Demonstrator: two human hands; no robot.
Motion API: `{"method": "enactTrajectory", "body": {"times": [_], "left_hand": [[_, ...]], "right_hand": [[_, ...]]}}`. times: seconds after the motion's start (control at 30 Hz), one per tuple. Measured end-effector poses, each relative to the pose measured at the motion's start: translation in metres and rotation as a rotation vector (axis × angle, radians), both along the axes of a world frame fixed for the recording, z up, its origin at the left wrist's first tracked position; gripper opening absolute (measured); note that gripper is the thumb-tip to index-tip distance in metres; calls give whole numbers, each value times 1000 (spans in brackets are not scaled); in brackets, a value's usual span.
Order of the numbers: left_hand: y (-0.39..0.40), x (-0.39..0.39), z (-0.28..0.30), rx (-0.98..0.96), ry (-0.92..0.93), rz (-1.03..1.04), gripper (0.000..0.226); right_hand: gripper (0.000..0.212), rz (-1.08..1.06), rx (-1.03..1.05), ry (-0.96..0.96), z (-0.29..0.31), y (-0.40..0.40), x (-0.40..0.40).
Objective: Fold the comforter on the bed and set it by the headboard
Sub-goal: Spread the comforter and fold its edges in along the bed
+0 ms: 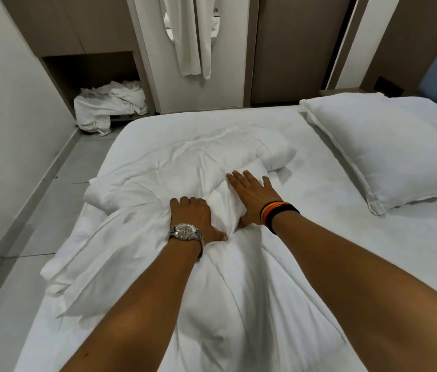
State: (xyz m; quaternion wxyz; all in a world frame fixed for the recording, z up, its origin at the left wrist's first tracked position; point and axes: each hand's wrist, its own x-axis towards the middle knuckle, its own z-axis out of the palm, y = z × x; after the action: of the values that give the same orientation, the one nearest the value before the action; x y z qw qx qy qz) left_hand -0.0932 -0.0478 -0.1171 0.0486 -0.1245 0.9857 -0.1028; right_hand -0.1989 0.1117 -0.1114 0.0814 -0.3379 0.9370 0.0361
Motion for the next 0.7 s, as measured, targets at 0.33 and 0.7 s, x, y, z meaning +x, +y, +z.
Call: {"method": "enactTrajectory", "body": {"times": [0.33,0.7], "left_hand": [[4,13,2,186,269,-188,22],[40,97,64,221,347,-461,28]], "right_hand": [[135,129,93,31,-3,-13,1],[84,443,245,237,73,60,56]]}}
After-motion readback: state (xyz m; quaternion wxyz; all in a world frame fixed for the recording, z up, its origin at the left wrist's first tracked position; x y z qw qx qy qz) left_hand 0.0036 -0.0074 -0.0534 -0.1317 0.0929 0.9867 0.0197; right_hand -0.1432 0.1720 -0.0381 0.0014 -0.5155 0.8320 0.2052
